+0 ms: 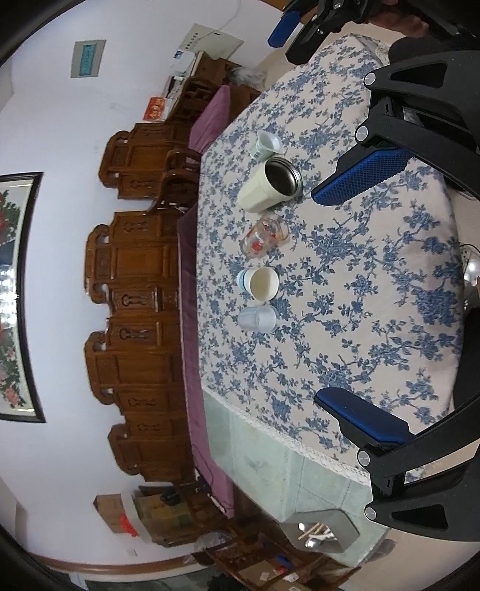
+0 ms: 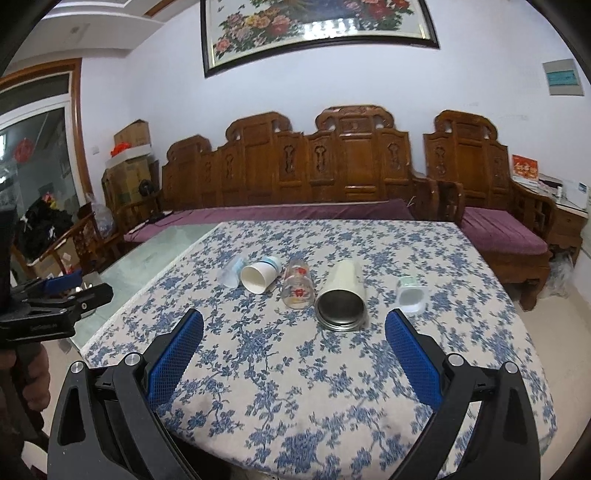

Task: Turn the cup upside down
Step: 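Move the left gripper toward the clear plastic cup and open it around it, then close the left gripper on the clear plastic cup and lift it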

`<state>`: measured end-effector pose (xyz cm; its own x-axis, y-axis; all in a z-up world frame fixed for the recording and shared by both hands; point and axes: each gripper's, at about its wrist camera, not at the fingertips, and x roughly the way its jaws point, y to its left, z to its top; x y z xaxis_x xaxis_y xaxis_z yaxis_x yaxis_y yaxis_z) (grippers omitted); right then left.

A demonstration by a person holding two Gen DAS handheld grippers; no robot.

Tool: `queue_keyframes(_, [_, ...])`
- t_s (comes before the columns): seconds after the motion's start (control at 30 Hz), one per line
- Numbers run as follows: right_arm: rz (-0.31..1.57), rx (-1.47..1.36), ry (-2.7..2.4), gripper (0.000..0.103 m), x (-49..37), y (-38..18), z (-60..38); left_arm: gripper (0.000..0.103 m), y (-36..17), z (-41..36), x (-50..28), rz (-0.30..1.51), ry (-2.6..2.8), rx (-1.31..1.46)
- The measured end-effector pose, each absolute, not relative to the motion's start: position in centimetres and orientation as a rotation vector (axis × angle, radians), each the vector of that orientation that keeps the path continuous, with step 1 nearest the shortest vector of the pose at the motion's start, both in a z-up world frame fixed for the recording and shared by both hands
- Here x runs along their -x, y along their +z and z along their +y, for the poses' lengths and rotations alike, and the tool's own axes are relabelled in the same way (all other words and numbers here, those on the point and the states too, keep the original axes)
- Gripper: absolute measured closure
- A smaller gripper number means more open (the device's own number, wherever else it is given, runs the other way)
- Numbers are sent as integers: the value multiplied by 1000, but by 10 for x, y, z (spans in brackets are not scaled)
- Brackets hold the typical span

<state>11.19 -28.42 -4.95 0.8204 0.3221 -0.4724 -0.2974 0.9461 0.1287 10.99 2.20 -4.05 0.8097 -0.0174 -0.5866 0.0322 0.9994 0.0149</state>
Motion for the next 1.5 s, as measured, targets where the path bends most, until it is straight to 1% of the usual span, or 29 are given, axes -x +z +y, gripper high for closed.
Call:
queue_keyframes(0.17, [569, -32, 377, 4, -150, -66, -269, 8, -52, 30, -143, 682, -32, -49])
queue_keyframes(0.3, [630, 9, 401, 4, -182, -91, -251, 8, -67, 37, -169, 730, -41, -44])
queue_keyframes(0.43, [695, 17, 430, 8, -210, -115, -236, 8, -84, 49, -198, 787, -42, -36])
queue_keyframes(0.63, [738, 51, 461, 13, -244, -133, -215, 8, -103, 65, -248, 847, -59, -8])
queue_keyframes(0.67, [743, 55, 466, 15, -248, -134, -212, 9, -105, 67, -256, 854, -67, 0])
queue_keyframes(0.7, [749, 60, 472, 16, -255, -137, -208, 14, -108, 69, -265, 863, -75, 8])
queue_keyframes(0.77, [753, 62, 479, 17, -263, -140, -203, 16, -115, 74, -285, 887, -81, 22])
queue_keyframes(0.93, [757, 46, 502, 18, -278, -144, -192, 25, -131, 82, -333, 928, -79, 34])
queue_keyframes(1.07, [760, 29, 518, 18, -281, -148, -186, 27, -141, 87, -370, 959, -80, 58])
queue_keyframes(1.13, [766, 24, 525, 18, -281, -151, -184, 32, -147, 88, -389, 975, -85, 74])
queue_keyframes(1.33, [782, 30, 525, 18, -282, -162, -182, 37, -170, 90, -436, 1044, -81, 129])
queue_keyframes(1.5, [796, 15, 520, 18, -282, -169, -188, 38, -184, 90, -462, 1086, -80, 167])
